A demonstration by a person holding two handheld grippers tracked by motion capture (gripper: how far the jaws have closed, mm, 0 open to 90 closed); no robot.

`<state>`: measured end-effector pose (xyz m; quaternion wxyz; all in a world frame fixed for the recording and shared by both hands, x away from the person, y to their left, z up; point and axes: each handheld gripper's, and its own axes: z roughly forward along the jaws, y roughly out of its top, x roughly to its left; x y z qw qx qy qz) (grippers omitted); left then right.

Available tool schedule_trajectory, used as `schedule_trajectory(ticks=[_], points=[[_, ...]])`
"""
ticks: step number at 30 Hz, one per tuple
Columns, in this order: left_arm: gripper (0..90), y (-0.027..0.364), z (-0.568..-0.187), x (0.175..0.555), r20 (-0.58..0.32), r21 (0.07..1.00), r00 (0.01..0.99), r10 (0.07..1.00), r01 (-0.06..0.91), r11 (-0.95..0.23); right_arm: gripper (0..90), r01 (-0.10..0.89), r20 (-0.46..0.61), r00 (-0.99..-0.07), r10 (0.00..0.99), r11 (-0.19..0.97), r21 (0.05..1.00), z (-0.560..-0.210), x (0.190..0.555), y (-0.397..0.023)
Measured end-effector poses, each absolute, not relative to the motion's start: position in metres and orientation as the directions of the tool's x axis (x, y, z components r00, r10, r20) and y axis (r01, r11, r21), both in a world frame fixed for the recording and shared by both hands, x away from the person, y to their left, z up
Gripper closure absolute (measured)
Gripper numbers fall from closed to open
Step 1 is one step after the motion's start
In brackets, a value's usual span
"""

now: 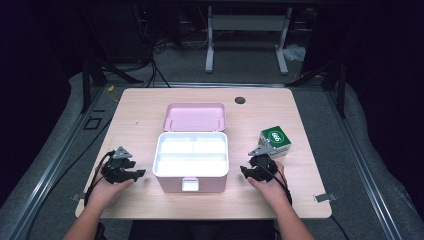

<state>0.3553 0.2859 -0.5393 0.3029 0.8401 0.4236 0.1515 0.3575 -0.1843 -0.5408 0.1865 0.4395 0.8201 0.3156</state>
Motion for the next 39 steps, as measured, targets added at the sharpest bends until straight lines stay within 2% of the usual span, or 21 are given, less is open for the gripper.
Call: schedule_trajectory(ticks=[19,29,39], points=[[47.1,0.284,-0.539,0.354,-0.019,0.625,0.599,0.801,0.632,-0.458,46.9,0.603,-0.029,-0.552,0.833,0.423,0.676,-0.542,0.357,-0.183],[51.2,0.284,-0.530,0.356,-0.069,0.628,0.607,0.791,0.643,-0.438,46.8,0.594,-0.038,-0.558,0.829,0.431,0.679,-0.542,0.356,-0.181],[54.3,0.280,-0.488,0.363,-0.117,0.658,0.644,0.756,0.620,-0.426,48.1,0.589,-0.028,-0.569,0.822,0.431,0.683,-0.541,0.354,-0.179]])
